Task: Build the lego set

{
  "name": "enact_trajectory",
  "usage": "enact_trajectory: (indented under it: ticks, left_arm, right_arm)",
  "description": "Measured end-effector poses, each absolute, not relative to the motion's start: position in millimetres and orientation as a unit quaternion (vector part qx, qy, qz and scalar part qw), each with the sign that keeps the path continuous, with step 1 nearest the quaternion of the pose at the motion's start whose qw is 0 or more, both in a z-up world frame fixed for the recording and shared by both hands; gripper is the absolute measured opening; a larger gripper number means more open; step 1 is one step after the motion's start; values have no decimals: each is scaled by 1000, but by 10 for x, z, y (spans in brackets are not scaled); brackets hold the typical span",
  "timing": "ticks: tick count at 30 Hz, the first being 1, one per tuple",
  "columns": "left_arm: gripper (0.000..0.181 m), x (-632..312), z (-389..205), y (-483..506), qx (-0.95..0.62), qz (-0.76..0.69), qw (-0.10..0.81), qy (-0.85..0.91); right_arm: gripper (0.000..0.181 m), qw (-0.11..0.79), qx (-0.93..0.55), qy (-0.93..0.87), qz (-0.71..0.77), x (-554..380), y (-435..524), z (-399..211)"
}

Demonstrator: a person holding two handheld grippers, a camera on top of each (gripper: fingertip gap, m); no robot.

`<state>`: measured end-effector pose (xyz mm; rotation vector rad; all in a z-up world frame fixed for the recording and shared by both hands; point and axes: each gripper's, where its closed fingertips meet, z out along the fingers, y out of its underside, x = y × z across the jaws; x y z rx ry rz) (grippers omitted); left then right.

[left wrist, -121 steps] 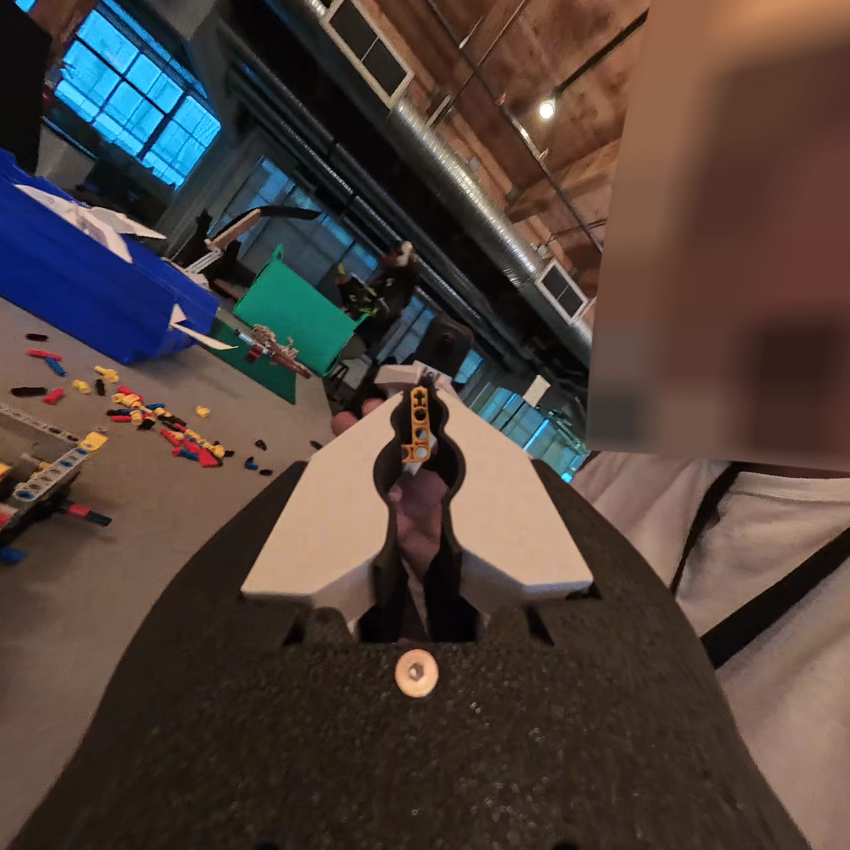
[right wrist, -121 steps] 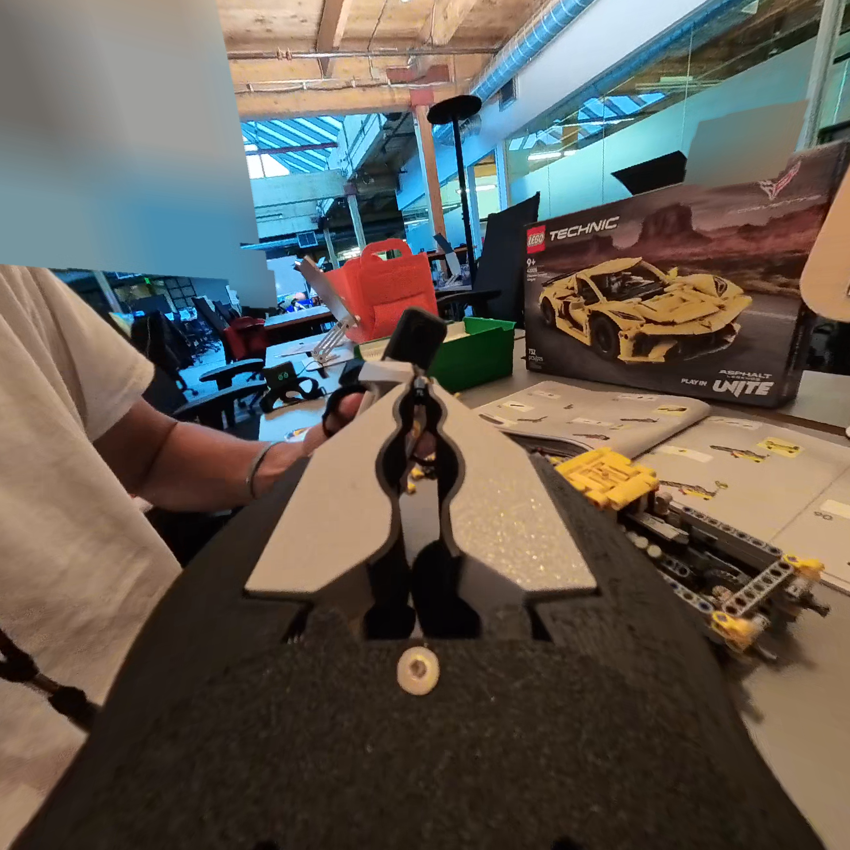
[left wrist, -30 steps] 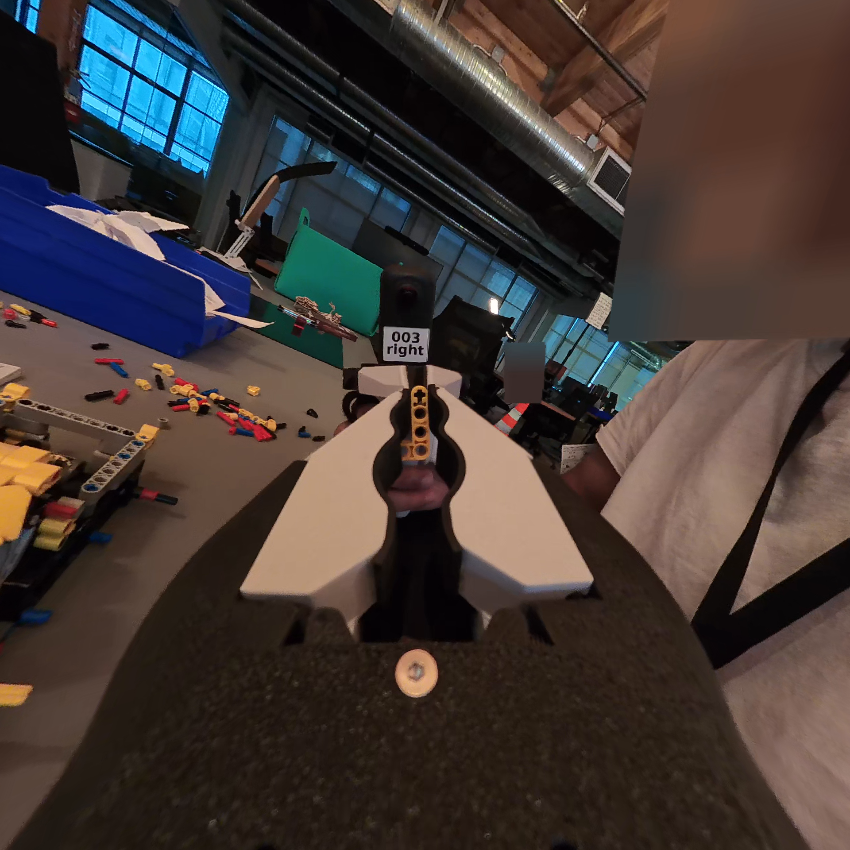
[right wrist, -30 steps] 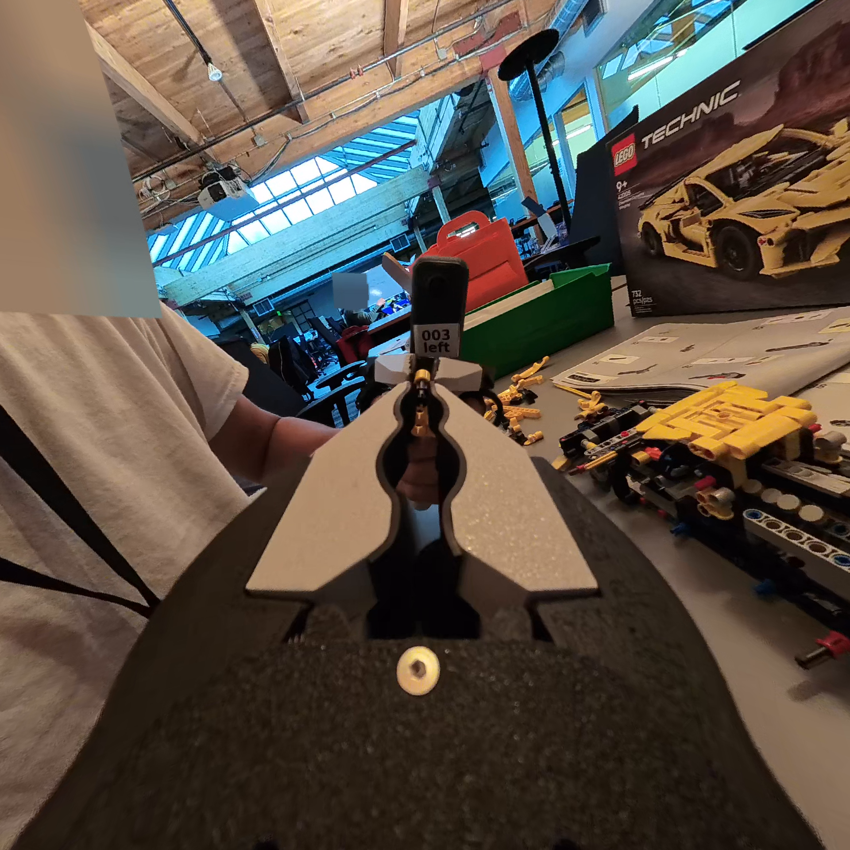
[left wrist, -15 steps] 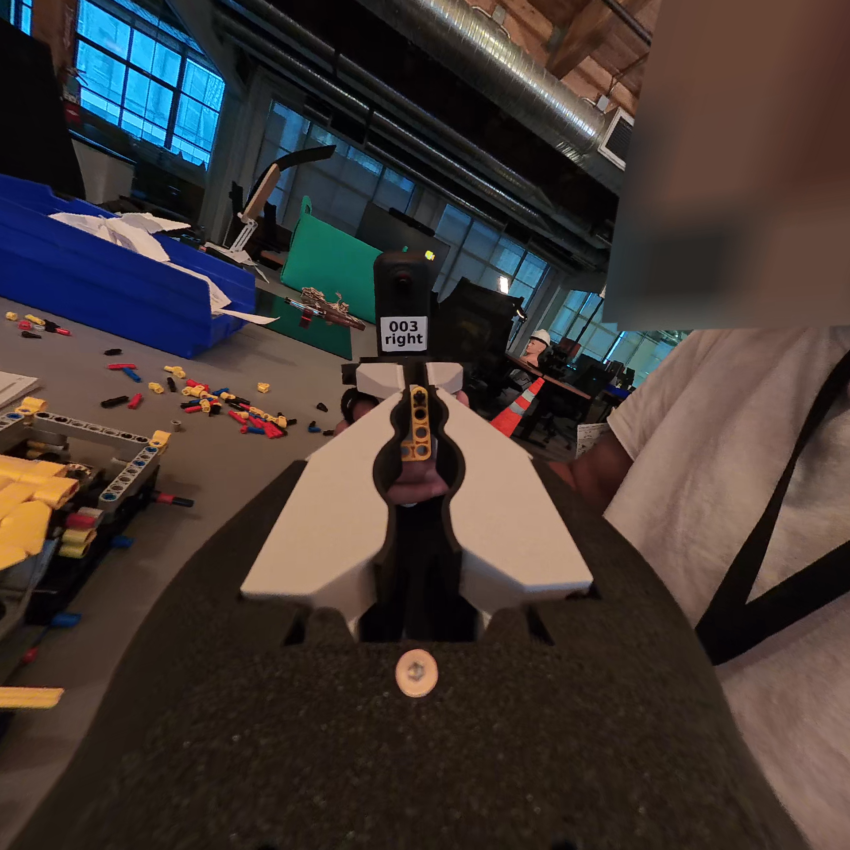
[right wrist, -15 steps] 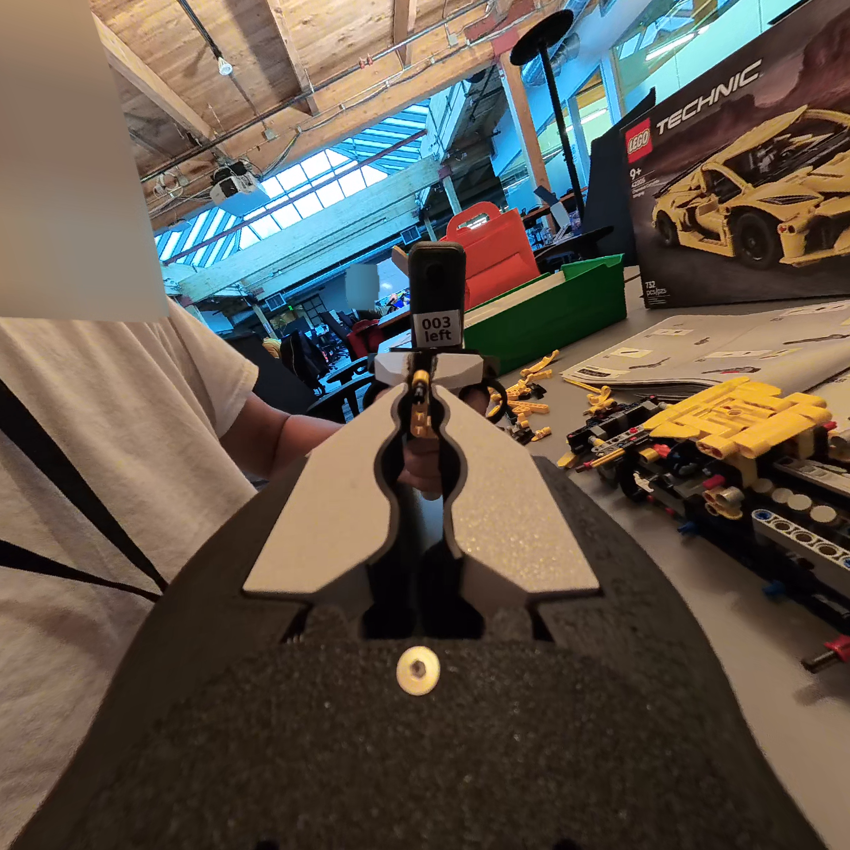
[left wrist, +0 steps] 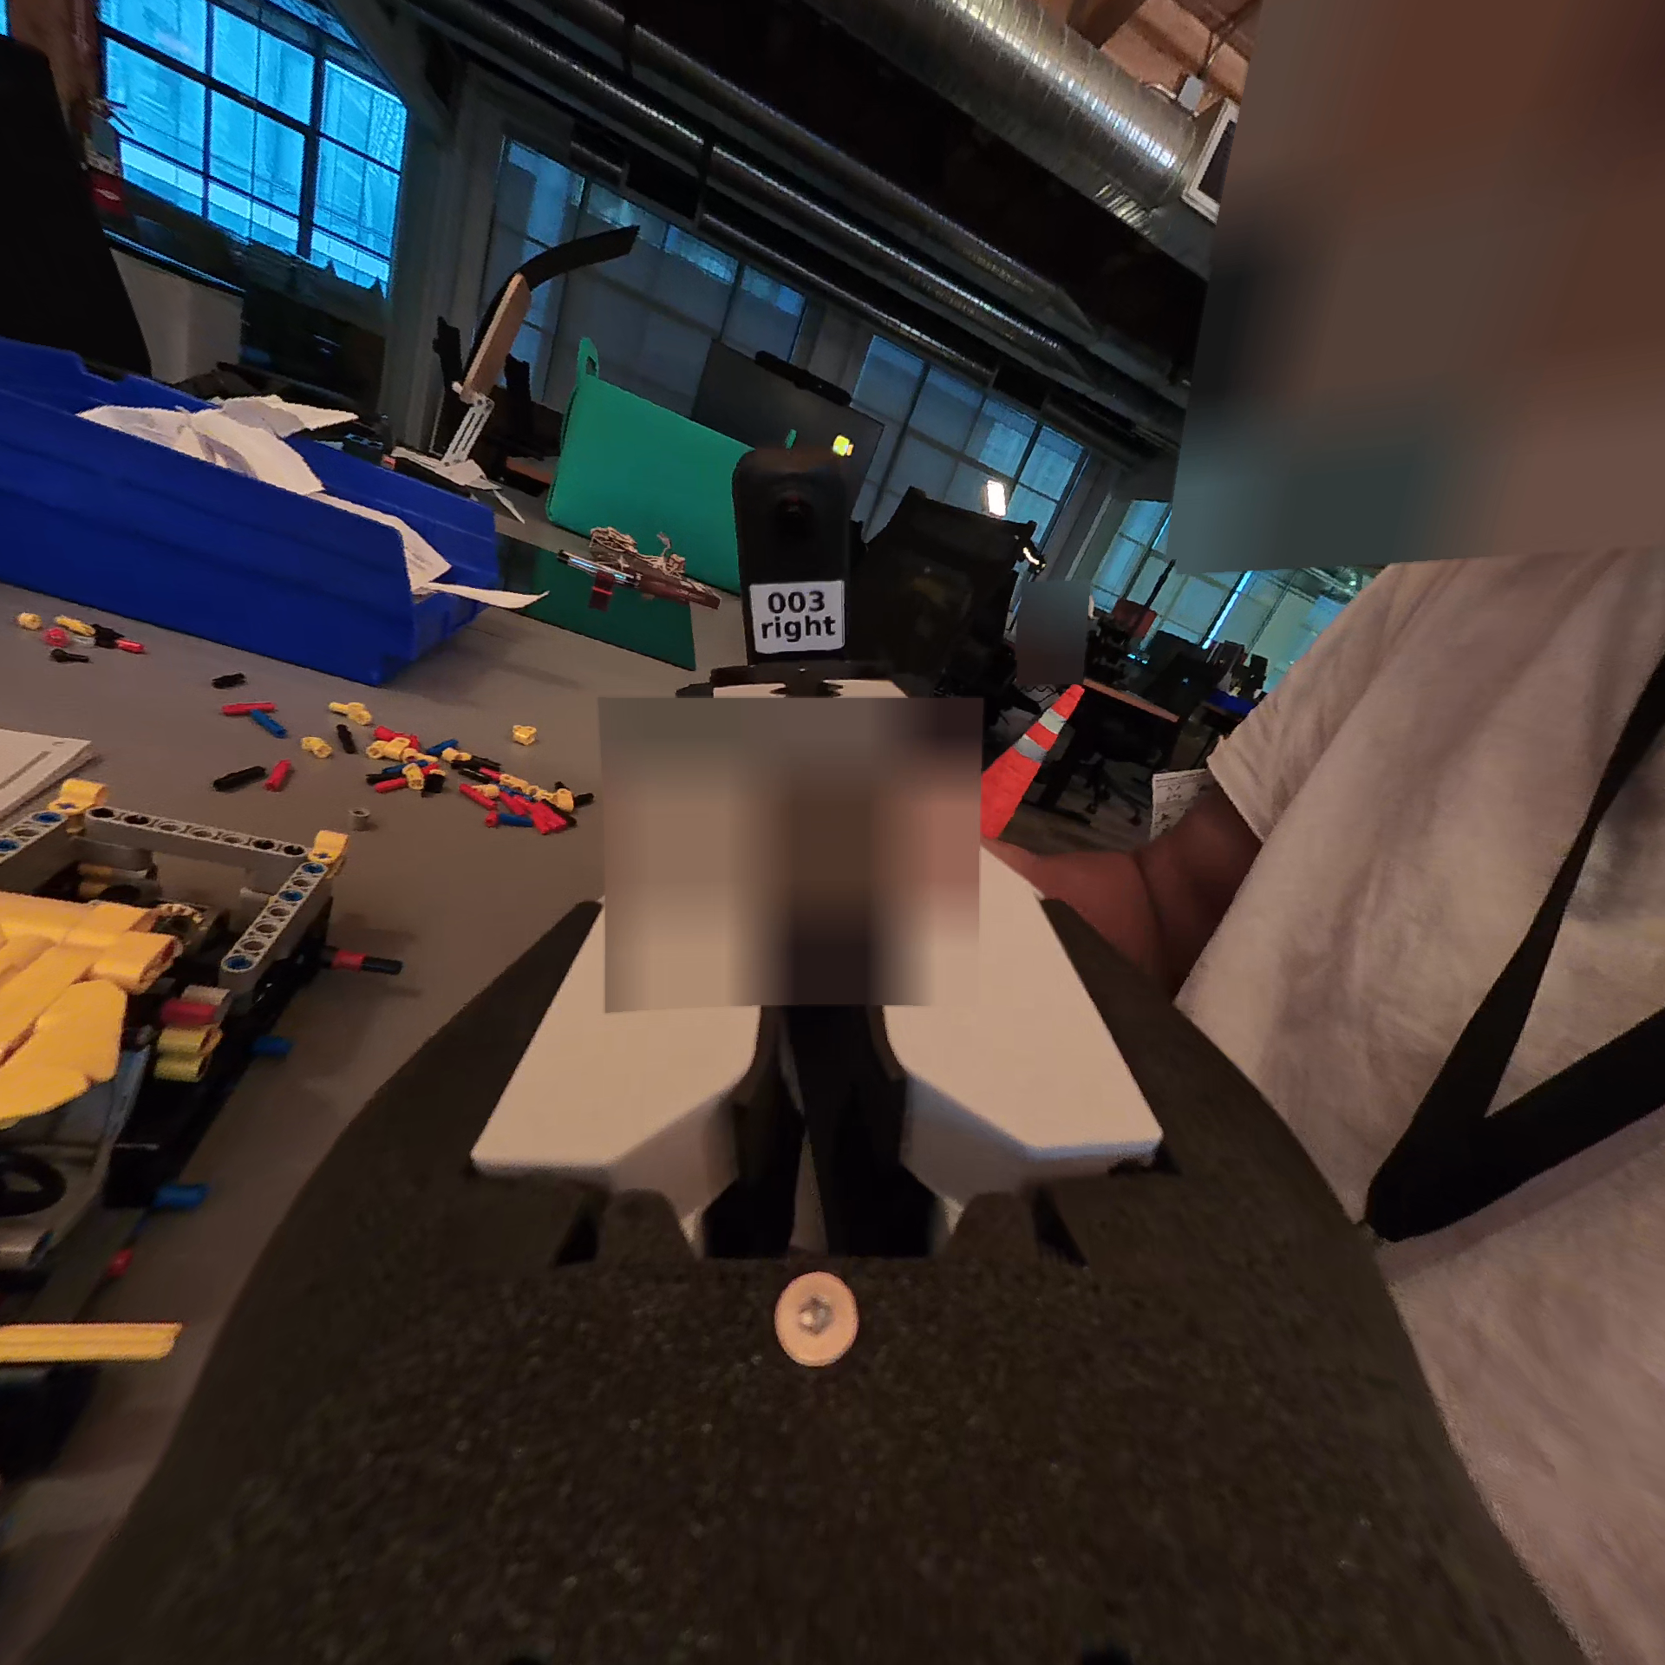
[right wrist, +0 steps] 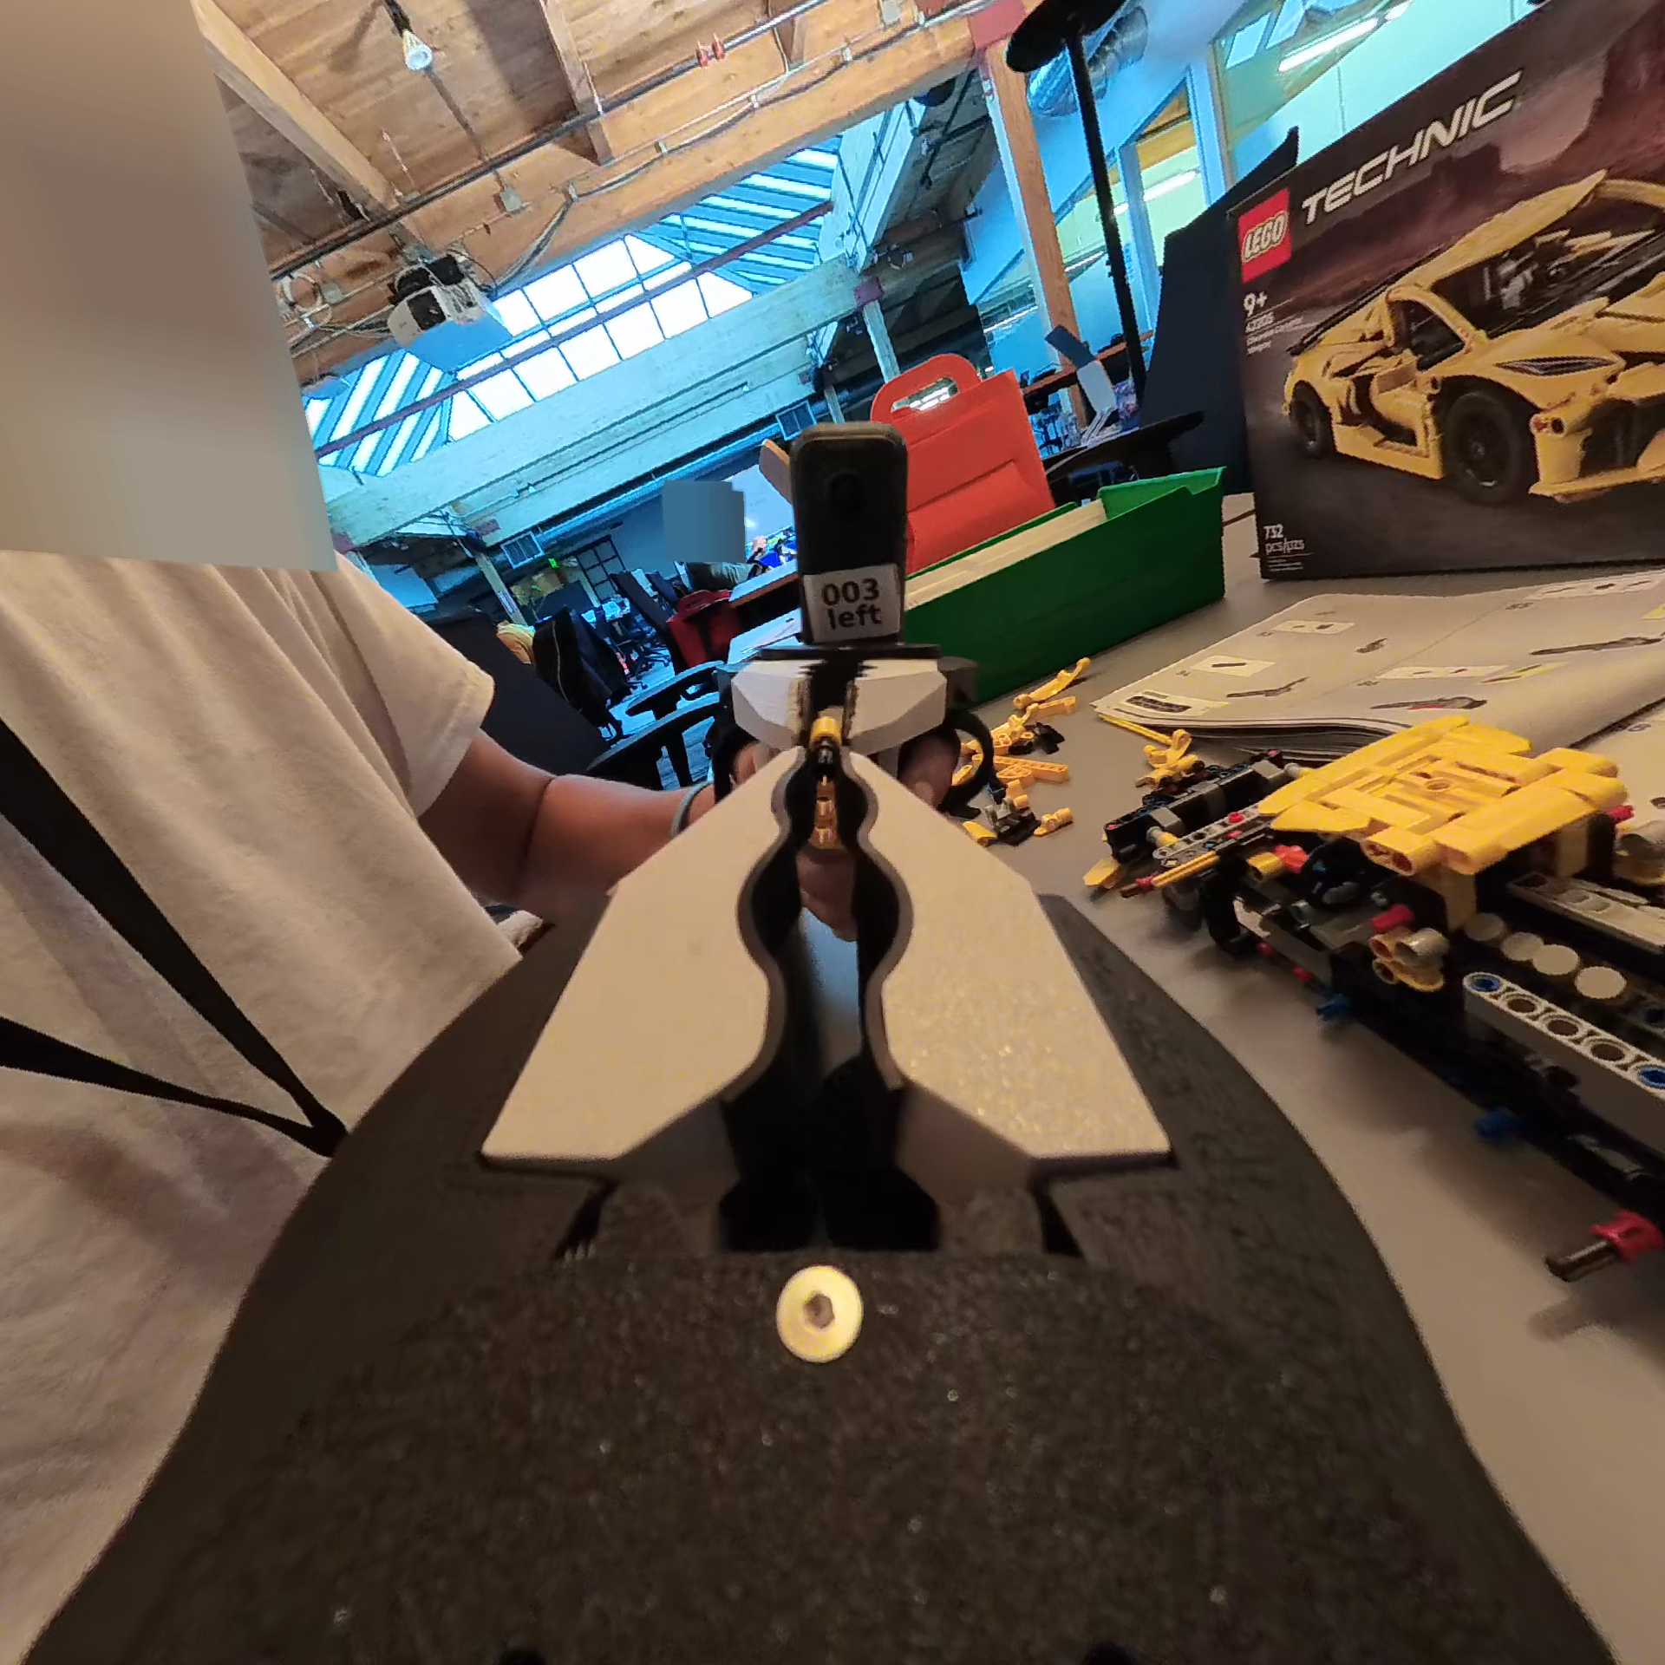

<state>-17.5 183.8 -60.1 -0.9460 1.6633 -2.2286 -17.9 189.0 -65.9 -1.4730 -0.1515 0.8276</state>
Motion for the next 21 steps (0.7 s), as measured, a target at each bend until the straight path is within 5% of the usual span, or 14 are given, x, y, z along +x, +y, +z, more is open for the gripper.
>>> enact_trajectory:
  ticks: [21]
  left_arm:
    - [7,-211,-607,1813,-322,-742,96,580]
  right_arm:
    - [3,655,-641,-74,393,-239,1897,-661]
